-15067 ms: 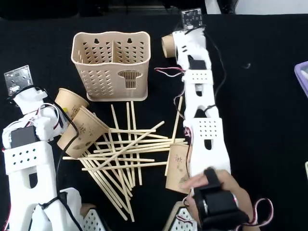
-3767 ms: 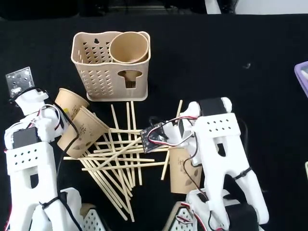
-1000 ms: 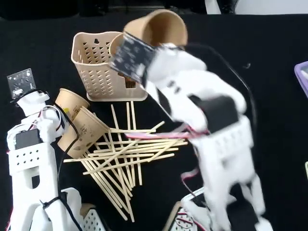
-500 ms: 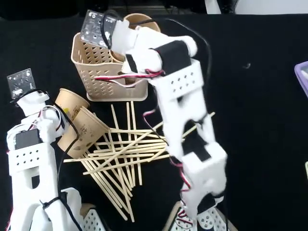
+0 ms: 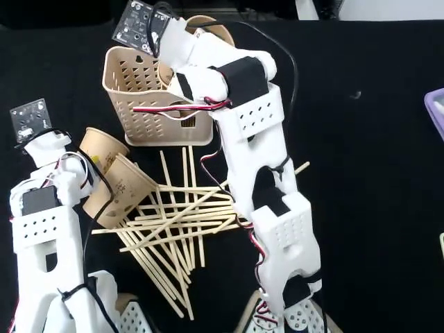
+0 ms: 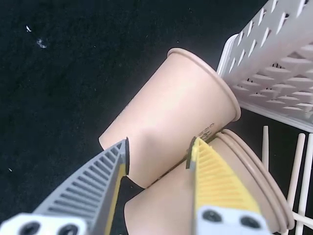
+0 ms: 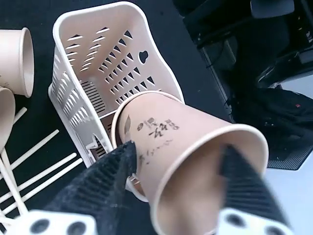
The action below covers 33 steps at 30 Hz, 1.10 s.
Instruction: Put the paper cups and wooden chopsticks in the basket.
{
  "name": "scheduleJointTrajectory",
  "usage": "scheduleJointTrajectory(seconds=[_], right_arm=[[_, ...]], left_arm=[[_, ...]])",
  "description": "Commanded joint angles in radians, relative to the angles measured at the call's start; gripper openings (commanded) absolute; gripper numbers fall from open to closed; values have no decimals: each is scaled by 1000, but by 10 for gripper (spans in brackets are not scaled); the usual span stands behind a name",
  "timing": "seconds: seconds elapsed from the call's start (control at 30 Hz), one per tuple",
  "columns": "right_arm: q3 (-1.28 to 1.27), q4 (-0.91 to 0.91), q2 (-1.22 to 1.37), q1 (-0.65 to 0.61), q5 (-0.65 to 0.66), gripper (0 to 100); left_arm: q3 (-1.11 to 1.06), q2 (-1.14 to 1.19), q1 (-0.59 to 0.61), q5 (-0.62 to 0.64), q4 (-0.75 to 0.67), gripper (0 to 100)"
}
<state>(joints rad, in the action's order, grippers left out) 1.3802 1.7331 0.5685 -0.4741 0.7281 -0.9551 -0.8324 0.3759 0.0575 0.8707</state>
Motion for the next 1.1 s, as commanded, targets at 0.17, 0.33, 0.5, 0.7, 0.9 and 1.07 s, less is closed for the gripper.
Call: scheduleJointTrajectory(seconds=[0.17,0.33,0.5,0.7,0.9,1.07], right_arm=[[41,-54,-2,-3,-34,368],[39,-106,-1,-55,-77,368],[39,-160,-1,-107,-77,368],[58,-161,-10,-106,-77,368],[180,-129,-39,-29,-78,344],[289,-124,-58,0,-201,106]], left_arm=[[8,-26,12,6,-17,220],[8,-26,12,6,-17,220],[8,-26,12,6,-17,220],[8,-26,12,6,-17,220],[8,-26,12,5,-17,220],[10,-26,12,5,-17,220]])
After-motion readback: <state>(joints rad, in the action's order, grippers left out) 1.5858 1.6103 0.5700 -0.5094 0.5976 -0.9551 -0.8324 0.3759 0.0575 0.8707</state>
